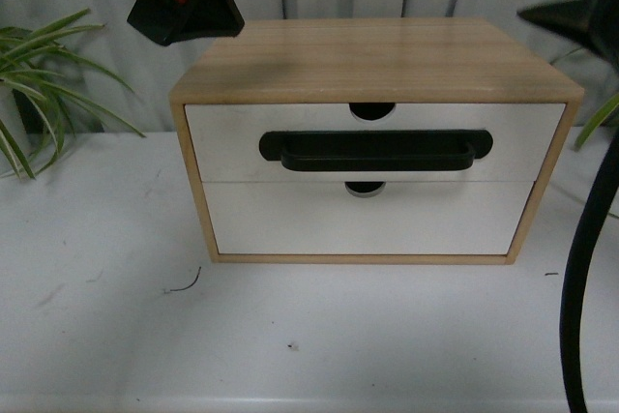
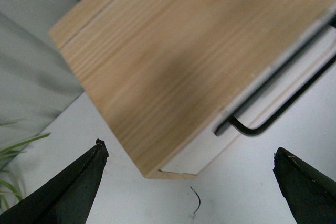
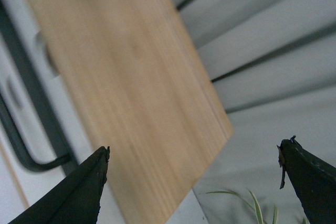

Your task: Pull drawer

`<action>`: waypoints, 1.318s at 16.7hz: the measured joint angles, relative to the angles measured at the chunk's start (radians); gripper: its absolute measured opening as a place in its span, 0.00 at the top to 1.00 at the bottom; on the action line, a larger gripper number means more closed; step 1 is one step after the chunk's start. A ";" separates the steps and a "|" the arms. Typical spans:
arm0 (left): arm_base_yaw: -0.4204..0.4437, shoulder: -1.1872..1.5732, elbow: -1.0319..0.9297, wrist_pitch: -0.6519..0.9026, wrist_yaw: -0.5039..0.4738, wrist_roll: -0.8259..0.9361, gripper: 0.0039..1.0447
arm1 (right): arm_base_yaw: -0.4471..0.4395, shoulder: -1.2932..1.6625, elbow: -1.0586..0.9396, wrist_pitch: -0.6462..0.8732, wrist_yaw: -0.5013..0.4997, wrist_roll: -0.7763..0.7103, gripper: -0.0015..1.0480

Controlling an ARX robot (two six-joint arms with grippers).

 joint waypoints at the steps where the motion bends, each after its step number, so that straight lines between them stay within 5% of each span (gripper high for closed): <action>1: -0.017 0.014 0.022 -0.060 0.004 0.064 0.06 | 0.000 0.016 0.000 -0.056 -0.014 -0.131 0.06; 3: -0.069 0.055 0.055 -0.155 0.018 0.162 0.06 | -0.001 0.035 0.008 -0.158 -0.029 -0.401 0.06; 7: -0.138 0.121 0.089 -0.189 0.039 0.227 0.06 | 0.019 0.037 0.027 -0.306 -0.048 -0.623 0.06; 22: -0.243 0.253 0.026 -0.084 0.102 0.211 0.06 | 0.050 0.187 0.034 -0.347 0.021 -0.661 0.06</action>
